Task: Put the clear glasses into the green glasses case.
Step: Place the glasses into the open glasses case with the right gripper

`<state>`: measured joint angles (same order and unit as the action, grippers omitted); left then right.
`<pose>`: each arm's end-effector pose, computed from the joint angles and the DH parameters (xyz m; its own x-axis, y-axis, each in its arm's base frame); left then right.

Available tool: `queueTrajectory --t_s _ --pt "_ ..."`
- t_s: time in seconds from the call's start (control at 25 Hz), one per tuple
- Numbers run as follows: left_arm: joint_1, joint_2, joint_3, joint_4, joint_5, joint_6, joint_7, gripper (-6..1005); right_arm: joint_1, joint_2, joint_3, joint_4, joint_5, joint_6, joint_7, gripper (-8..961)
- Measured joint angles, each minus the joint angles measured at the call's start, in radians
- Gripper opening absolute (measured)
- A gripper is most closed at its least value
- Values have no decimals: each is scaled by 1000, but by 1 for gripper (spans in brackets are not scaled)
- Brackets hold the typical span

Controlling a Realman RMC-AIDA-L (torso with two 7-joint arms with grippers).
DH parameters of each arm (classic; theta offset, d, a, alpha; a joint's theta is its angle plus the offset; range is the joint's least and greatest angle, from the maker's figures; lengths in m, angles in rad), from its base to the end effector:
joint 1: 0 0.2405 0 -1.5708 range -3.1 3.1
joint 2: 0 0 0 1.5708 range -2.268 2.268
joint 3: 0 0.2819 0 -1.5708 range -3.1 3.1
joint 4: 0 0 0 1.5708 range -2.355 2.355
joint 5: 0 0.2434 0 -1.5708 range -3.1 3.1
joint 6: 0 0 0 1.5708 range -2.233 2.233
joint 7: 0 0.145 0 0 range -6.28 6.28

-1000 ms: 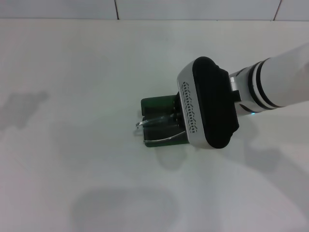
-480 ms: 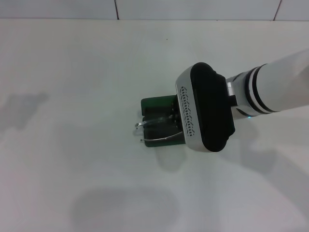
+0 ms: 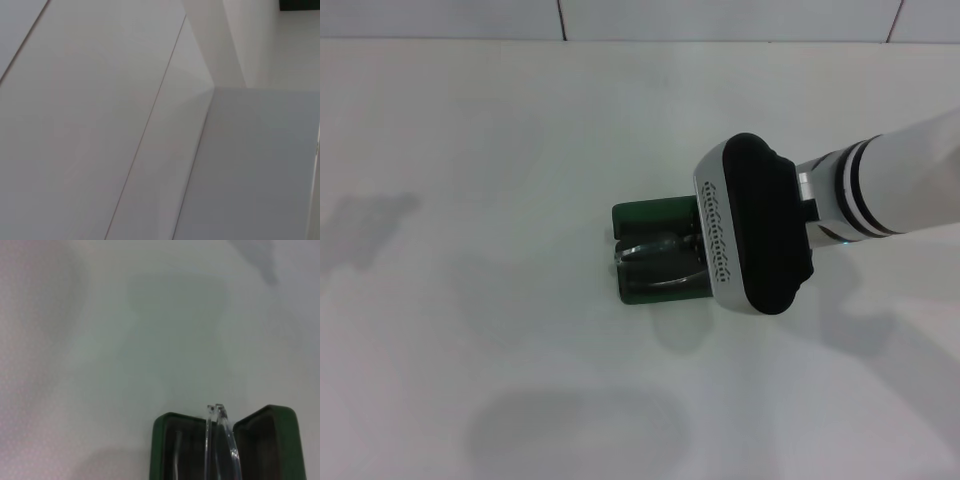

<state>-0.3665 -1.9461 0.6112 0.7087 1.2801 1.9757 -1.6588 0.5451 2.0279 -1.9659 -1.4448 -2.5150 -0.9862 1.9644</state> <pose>-0.2948 0.3175 0.1407 0.3097 0.1421 0.9402 0.4374 -0.8992 -0.0082 0.1190 0.3733 -0.1100 0.8585 0.3623 0.3629 0.4695 -0.8399 -0.2723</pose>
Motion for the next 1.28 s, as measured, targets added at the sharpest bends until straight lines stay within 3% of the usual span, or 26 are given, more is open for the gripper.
queueTrajectory --t_s 1.28 --pt "0 -5 0 -2 -1 0 1 32 -5 0 -7 38 -30 66 1 73"
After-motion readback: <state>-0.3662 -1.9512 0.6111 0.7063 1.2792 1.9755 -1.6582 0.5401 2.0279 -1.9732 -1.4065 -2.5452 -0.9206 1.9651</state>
